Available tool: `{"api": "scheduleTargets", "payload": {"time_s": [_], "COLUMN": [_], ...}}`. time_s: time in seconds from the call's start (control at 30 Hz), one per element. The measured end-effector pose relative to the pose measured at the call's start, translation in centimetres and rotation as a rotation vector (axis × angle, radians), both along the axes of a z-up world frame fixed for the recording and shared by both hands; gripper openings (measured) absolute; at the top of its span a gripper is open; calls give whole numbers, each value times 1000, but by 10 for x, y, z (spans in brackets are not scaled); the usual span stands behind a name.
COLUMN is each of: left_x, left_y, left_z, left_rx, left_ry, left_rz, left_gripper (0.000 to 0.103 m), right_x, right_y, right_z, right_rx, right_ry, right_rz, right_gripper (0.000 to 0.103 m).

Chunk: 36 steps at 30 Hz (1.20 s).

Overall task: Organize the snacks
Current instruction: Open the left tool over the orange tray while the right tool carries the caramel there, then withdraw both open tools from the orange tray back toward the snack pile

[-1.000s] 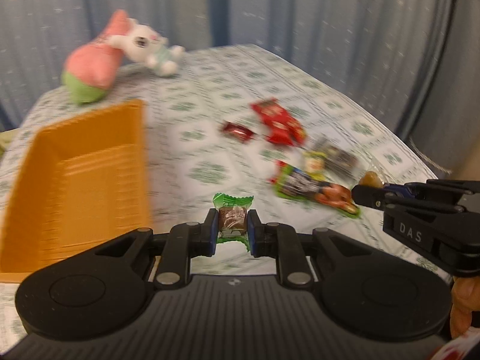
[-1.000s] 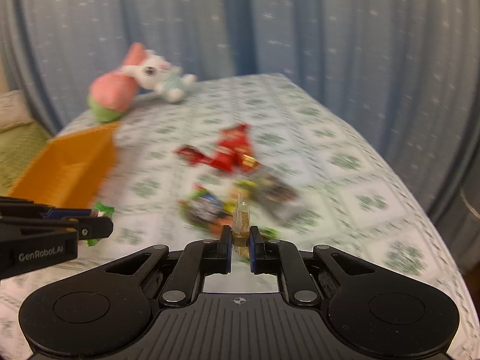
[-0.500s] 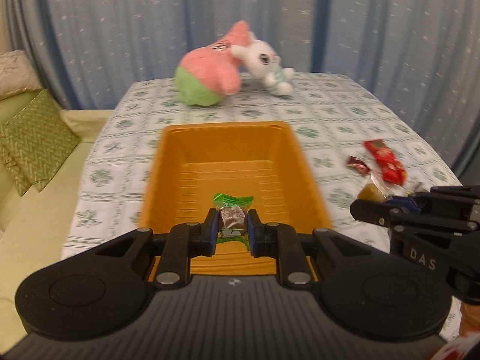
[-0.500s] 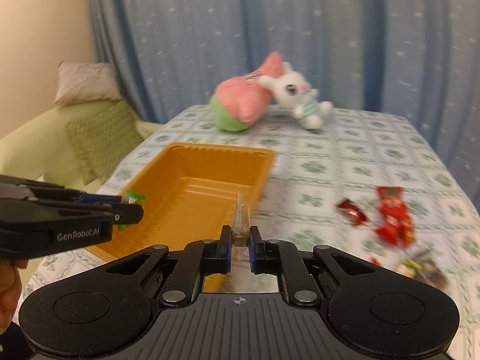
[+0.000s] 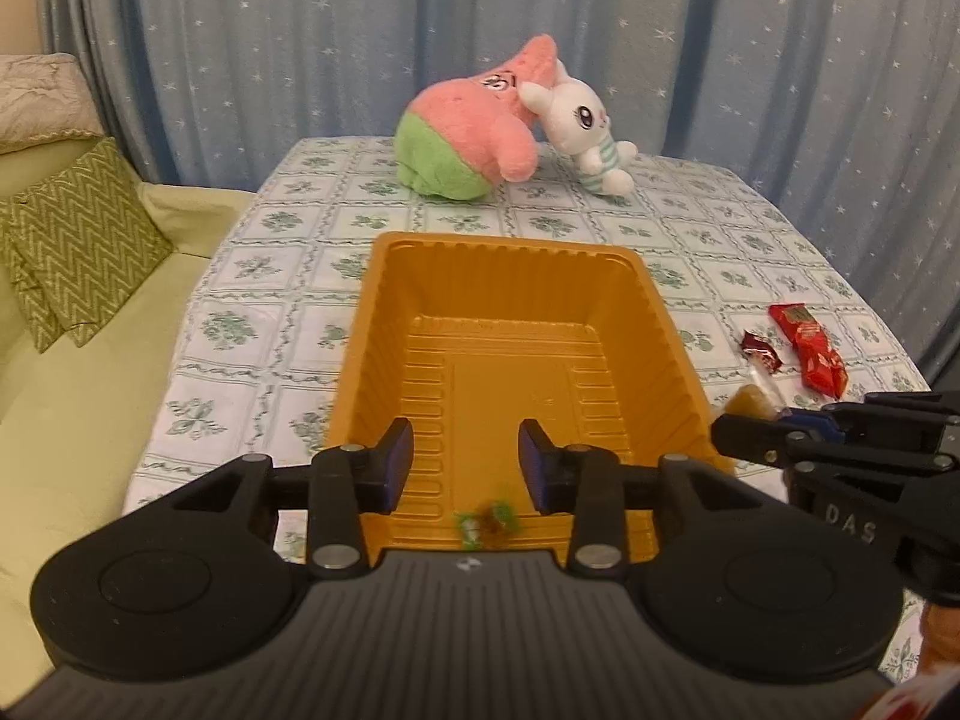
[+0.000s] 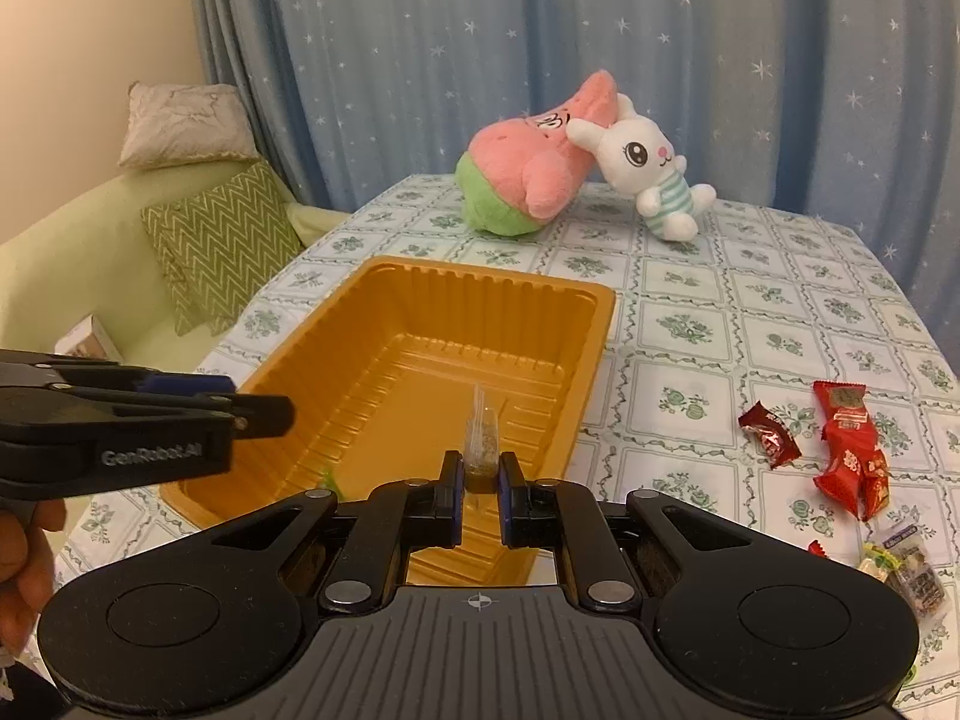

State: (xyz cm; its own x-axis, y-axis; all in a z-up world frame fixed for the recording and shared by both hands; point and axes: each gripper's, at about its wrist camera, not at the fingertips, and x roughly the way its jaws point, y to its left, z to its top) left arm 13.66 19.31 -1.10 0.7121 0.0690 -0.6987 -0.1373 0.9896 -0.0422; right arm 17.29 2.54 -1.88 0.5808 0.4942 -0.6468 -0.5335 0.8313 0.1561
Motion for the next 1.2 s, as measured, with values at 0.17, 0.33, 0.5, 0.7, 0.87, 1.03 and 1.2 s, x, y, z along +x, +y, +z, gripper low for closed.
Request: {"api": "scheduleTargets", "payload": {"time_s": [0.17, 0.33, 0.5, 0.7, 0.87, 1.03, 1.2], "left_x": [-11, -21, -29, -41, -53, -67, -78], "left_y": [9, 16, 20, 17, 6, -17, -50], "left_z": [6, 10, 12, 16, 22, 29, 34], "left_rx": [-7, -21, -27, -31, -48, -54, -61], "left_ry": [-11, -18, -21, -27, -37, -45, -50], "left_rz": [32, 54, 82, 98, 93, 68, 15], "left_gripper": [34, 34, 45, 47, 48, 52, 57], "right_x": [0, -1, -2, -16, -36, -61, -85], "right_y": [2, 9, 14, -8, -43, -84, -123], "right_z": [1, 1, -2, -3, -3, -1, 4], "right_rx": [6, 14, 21, 37, 46, 49, 22], "right_ry": [3, 9, 21, 24, 57, 79, 44], "right_rz": [7, 29, 85, 41, -34, -134, -232], "right_gripper": [11, 11, 13, 61, 61, 61, 61]}}
